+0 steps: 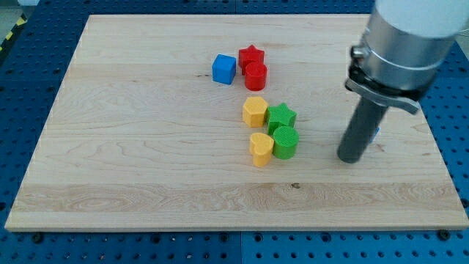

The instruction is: Slide the blue triangle up and right

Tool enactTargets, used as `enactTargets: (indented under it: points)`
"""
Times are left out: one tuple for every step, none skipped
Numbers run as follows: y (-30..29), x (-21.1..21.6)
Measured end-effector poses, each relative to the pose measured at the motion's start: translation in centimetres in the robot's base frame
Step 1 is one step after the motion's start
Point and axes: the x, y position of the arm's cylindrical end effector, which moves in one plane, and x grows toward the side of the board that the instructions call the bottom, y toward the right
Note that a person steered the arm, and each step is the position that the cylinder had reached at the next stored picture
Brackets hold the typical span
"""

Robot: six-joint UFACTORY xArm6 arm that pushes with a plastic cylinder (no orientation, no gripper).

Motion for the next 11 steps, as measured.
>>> enactTargets:
  points:
    - [2.7,1.4]
    - [3.5,1.3]
    - [2.8,-0.2]
    - [1.8,-3.0]
    - [0.7,-5.6]
    - [-0.2,-8.3]
    - [-0.3,-9.6]
    - [-2.4,-9.4]
    - [-6.2,-9.4]
    - [-8.7,-10.5]
    - [-7.0,-14.3]
